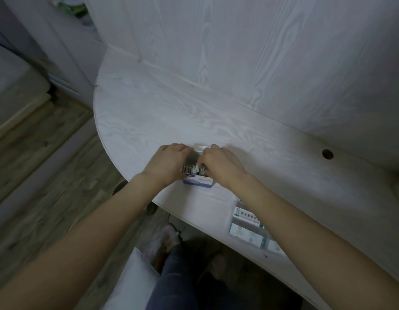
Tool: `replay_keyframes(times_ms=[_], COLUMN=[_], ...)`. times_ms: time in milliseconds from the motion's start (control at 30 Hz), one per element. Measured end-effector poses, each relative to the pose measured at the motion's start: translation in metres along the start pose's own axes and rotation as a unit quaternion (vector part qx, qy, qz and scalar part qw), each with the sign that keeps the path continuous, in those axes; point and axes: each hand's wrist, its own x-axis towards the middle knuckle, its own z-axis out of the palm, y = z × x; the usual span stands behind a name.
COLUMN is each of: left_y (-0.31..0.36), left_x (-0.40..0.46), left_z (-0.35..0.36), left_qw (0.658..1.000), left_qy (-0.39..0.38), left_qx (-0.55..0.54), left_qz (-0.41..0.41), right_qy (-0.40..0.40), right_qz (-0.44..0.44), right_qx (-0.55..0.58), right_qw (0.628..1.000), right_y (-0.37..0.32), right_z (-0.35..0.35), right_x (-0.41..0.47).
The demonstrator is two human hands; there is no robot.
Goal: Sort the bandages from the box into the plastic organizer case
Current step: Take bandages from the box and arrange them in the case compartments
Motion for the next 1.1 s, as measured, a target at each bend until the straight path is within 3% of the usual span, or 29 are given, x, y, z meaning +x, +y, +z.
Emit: replay_keyframes(times_ms=[400, 600, 733, 900, 1100], left_y=[-0.004, -0.005, -0.006, -0.005, -0.006], left_x=[0.003, 0.004, 0.001, 0.000, -0.002], left_z=[0.000, 0.000, 0.001, -0.001, 0.001], left_qw=[0.998, 0.999, 0.999, 0.999, 0.999], left_qy=[-0.026, -0.027, -0.025, -0.019, -0.015], left_qx=[-0.055, -0.041, -0.043, -0.041, -0.036], left_qz=[-0.014, -0.013, -0.013, -0.007, -0.004], right_qy=[-0.040, -0.050, -0.031, -0.010, 0.011], right_qz=[-0.086, -0.046, 0.012, 0.050, 0.006], right_qx=[-0.029, -0.053, 0.041, 0.078, 0.027], right_qw=[0.995, 0.996, 0.999, 0.996, 1.000], right_y=[0.000, -0.012, -0.011, -0.008, -0.011], right_z=[-0.003, 0.002, 0.004, 0.008, 0.007], right_x=[0.005, 0.013, 0.008, 0.003, 0.002])
